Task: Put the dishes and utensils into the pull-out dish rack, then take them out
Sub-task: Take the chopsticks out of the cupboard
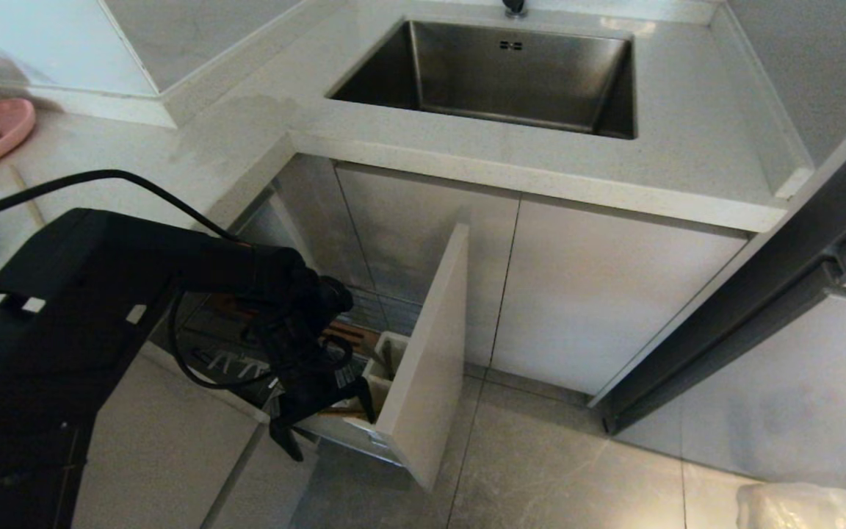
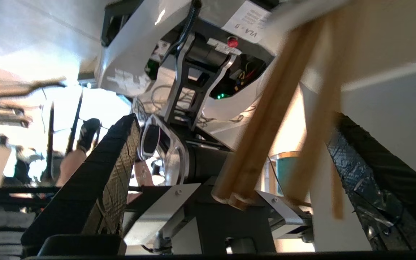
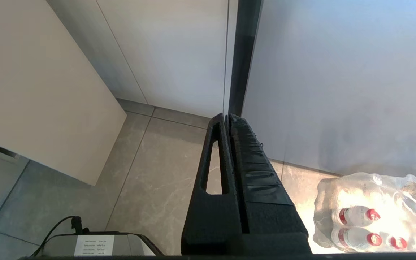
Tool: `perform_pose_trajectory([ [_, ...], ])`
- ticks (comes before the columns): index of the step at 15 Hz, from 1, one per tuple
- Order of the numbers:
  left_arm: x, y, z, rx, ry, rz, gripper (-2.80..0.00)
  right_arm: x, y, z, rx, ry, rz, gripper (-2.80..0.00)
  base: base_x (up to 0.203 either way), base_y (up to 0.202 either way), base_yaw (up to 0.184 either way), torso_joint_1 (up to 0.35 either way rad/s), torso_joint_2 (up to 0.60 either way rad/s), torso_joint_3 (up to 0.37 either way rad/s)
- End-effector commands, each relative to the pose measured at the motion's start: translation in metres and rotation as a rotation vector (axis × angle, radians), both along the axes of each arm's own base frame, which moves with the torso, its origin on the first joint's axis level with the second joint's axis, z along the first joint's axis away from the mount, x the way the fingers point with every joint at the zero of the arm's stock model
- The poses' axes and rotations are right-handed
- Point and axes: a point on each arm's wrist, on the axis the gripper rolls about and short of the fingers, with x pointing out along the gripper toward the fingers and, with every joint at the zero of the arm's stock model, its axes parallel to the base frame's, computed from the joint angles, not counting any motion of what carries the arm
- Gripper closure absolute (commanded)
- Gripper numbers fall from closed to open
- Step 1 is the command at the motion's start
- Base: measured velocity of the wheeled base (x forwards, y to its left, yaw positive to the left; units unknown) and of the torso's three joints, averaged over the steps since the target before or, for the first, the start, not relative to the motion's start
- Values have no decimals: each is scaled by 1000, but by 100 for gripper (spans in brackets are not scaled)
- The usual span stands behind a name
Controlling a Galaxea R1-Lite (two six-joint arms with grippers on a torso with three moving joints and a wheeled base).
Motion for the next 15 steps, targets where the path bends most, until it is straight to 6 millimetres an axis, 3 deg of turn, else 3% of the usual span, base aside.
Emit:
perform_pose_trajectory([
  [1,-1,3,-3,0,11,18,-280,0,0,0,0,0,0,0,0,0,0,0,0,0],
  [11,4,2,-14,-17,-12,105,-280,0,0,0,0,1,0,0,0,0,0,0,0,0],
  [12,4,1,-14,-17,-11,105,0,0,0,0,0,1,0,0,0,0,0,0,0,0],
  [15,3,2,-12,-18,-14,107,0,0,0,0,0,1,0,0,0,0,0,0,0,0],
])
